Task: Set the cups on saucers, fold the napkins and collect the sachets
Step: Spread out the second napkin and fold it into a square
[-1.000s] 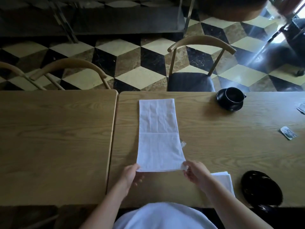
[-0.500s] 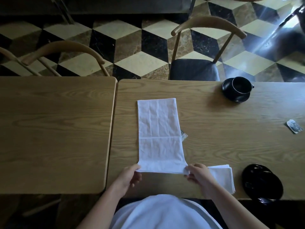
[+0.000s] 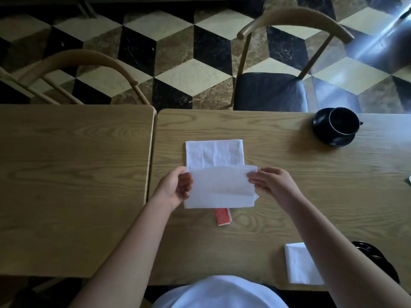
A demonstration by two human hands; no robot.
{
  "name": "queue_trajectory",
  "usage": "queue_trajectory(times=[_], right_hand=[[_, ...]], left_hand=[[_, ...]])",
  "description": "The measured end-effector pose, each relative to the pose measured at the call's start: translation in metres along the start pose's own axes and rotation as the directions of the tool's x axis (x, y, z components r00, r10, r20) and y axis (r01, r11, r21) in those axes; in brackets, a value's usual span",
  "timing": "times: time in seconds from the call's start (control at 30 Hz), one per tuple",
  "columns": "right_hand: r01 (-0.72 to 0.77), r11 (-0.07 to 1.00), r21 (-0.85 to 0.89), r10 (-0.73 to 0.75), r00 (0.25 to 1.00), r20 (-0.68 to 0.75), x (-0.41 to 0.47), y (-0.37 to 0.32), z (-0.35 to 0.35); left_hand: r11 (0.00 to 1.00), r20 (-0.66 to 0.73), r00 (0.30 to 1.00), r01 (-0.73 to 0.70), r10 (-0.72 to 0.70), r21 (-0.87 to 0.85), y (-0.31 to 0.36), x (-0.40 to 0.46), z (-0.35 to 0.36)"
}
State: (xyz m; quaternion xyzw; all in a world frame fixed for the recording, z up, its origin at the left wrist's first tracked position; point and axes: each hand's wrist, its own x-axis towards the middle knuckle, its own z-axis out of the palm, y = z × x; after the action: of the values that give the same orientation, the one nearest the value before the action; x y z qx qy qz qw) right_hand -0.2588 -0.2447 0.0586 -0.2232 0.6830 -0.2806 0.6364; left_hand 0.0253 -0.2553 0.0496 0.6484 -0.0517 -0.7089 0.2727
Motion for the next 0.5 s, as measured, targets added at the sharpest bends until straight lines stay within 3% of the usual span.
queue_trajectory(times=[0.27,0.5], right_hand=[[-0.004,0.967,-0.255,-0.036,0.988,-0.150,0.097,-0.031,0.019],[-0.047,0.963,-0.265,-0.004,0.982,-0.189,0.137,-0.040,0.030]], left_hand=[[0.977,-0.090,0.973,0.212,-0.212,-0.009,0.062,0.075,0.025],[0.983,-0.088,0.981,0.167,-0.173,-0.073,0.079,0.109,0.039]])
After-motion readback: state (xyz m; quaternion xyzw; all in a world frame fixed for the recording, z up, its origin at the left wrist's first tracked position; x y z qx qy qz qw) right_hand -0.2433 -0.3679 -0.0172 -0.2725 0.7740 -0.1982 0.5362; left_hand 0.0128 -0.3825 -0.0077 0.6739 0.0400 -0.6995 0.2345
